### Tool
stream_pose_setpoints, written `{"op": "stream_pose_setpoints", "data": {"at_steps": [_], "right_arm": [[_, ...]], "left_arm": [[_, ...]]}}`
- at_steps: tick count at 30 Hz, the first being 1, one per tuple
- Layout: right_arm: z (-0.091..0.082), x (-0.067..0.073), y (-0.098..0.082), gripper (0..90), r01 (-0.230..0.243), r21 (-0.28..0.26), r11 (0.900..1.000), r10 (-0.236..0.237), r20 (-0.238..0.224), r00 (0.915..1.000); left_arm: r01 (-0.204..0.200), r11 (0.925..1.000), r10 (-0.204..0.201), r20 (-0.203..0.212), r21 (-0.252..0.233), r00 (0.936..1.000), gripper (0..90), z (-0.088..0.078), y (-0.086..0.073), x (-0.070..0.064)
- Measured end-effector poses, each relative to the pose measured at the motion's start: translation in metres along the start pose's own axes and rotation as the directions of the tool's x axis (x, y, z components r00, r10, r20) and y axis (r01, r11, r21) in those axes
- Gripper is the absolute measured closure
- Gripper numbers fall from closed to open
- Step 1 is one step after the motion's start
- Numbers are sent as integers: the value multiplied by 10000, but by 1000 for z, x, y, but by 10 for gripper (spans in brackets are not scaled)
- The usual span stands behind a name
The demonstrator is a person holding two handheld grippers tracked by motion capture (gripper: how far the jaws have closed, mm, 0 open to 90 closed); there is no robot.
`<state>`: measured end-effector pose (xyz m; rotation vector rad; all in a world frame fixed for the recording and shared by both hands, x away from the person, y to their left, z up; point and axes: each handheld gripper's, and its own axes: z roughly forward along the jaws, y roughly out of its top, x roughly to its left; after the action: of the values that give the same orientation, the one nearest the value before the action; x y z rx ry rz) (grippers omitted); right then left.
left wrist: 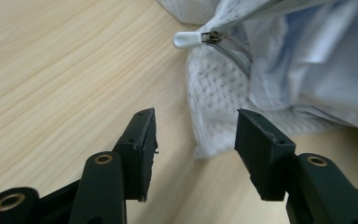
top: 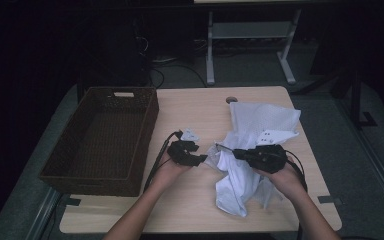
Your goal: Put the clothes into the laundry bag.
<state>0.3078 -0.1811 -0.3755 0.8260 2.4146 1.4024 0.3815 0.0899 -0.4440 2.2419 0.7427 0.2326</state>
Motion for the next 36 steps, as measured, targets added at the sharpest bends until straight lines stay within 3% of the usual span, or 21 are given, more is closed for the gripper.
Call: {"op": "stream_pose_setpoints", "data": {"at_steps": [4, 7, 10, 11, 17, 29, 36], "right_arm": [[-1, -2, -1, 885, -48, -37, 10000, 48, 12, 10000], [-2, -3, -2, 885, -69, -56, 10000, 69, 37, 10000], [-3, -4, -2, 884, -82, -57, 9999, 83, 64, 9999], [-3, -5, -2, 885, -94, -56, 9999, 94, 74, 9999], [-2, -7, -4, 884, -160, -54, 9999, 160, 162, 9997], [12, -7, -8, 868, -285, 199, 9994, 283, 111, 9995], [6, -7, -12, 704, -604, 130, 9981, 602, 202, 9980]], "left_arm": [[-50, 9999, 46, 275, 121, 9996, 513, 13, 6, 1], [-181, 9994, 166, 533, 285, 9984, 664, 20, 8, 0], [-415, 9980, 380, 722, 474, 9967, 872, 21, 8, -2], [-394, 9980, 358, 713, 504, 9968, 888, 21, 8, -2], [-287, 9979, 251, 632, 578, 9977, 899, 5, -1, -2], [118, 9939, -150, 287, 1093, 9995, 898, -39, -40, -11], [204, 9919, -247, 329, 1257, 9992, 891, -42, -51, -15]]}}
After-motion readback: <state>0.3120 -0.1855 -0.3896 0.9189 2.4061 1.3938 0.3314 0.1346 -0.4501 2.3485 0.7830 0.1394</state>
